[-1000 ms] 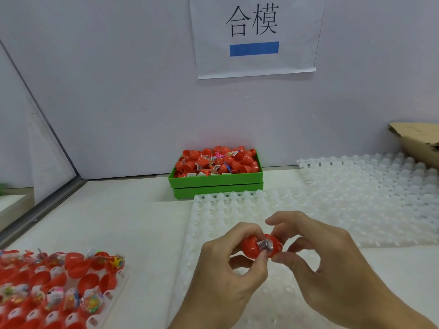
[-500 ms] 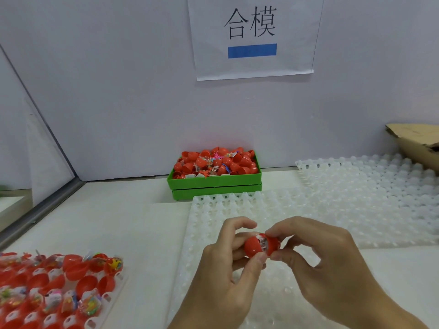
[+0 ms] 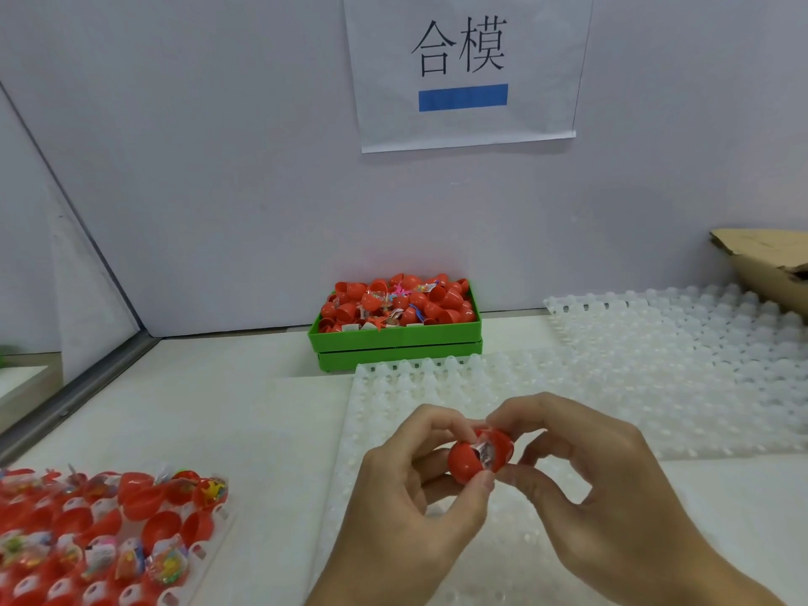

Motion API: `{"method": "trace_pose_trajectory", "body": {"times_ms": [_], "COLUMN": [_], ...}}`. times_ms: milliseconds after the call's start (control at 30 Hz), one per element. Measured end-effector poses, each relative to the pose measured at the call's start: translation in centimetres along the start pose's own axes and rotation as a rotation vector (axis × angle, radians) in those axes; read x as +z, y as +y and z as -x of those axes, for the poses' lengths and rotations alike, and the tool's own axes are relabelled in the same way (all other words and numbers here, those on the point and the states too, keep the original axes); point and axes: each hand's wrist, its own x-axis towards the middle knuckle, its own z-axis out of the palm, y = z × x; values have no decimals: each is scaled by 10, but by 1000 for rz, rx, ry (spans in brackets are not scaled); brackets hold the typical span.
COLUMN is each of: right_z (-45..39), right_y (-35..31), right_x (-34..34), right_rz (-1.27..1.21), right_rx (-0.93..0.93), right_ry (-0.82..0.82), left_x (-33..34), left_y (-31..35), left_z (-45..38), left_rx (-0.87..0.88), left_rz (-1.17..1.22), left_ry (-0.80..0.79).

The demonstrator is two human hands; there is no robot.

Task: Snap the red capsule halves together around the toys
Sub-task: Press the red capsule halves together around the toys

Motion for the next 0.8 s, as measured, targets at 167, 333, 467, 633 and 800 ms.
{"method": "trace_pose_trajectory", "body": {"times_ms": [167, 333, 467, 633, 800], "right_z": [0, 1, 3, 1, 1], "right_y": [-3, 0, 2, 2, 0], "right_x": [1, 4, 6, 7, 6], "right_rz": [104, 124, 157, 191, 197], "right_rx": [-53, -89, -101, -108, -110], "right_ry": [-34, 16, 45, 112, 109], "left_x": [-3, -1, 4, 12, 12], "left_y": [0, 2, 3, 8, 11], "left_z": [0, 0, 0, 1, 1], "left_rx": [54, 21, 11, 28, -5], "left_rz": [-125, -101, -92, -41, -5], "left_ry": [5, 46, 121, 170, 181]}}
